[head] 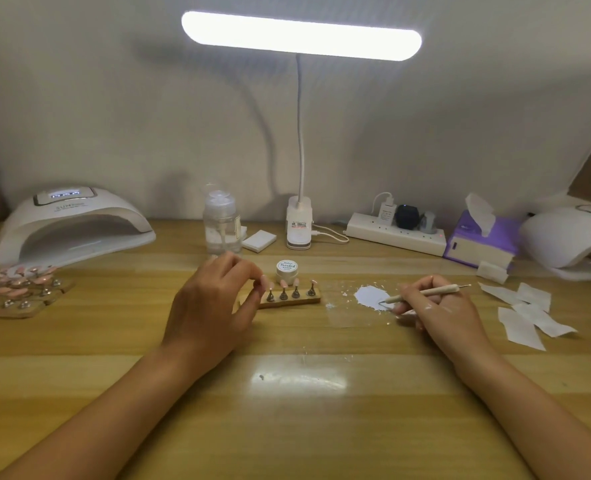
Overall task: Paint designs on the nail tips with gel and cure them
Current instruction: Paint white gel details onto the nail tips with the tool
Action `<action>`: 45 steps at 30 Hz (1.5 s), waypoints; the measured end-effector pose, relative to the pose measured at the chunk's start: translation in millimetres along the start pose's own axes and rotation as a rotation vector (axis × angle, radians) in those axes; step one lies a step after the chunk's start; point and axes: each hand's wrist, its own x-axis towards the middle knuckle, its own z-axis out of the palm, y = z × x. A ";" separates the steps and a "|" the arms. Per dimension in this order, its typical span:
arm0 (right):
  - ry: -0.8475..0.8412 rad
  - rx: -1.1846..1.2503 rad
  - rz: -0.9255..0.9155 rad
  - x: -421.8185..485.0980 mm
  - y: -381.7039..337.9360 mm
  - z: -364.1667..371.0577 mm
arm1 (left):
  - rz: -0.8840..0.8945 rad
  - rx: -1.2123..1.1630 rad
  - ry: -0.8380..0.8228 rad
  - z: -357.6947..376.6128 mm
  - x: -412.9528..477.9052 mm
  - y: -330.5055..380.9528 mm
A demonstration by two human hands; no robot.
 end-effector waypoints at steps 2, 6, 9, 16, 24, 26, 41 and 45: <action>-0.001 0.002 -0.005 0.4 -0.6 0.5 | 0.040 -0.104 0.011 -2.4 3.6 13.8; -0.005 -0.020 -0.003 -1.2 -2.1 1.3 | 0.060 -0.346 -0.302 14.2 9.0 50.4; 0.002 -0.026 0.002 -2.7 -3.4 0.3 | 0.093 -0.344 -0.439 37.1 10.6 65.2; -0.035 -0.154 -0.051 -5.6 -4.9 2.2 | 0.028 -0.412 -0.423 59.1 10.2 59.7; -0.020 -0.128 -0.013 -5.5 -6.6 2.9 | -0.051 -0.528 -0.423 57.9 12.4 57.9; -0.053 -0.075 0.024 -5.0 -7.1 3.0 | -0.074 -0.557 -0.441 57.2 14.3 57.3; -0.044 -0.047 0.007 -4.8 -11.0 2.2 | -0.082 -0.612 -0.418 59.2 15.2 57.0; 0.011 -0.010 0.010 -6.4 -11.4 3.1 | -0.060 -0.653 -0.403 59.8 15.6 56.3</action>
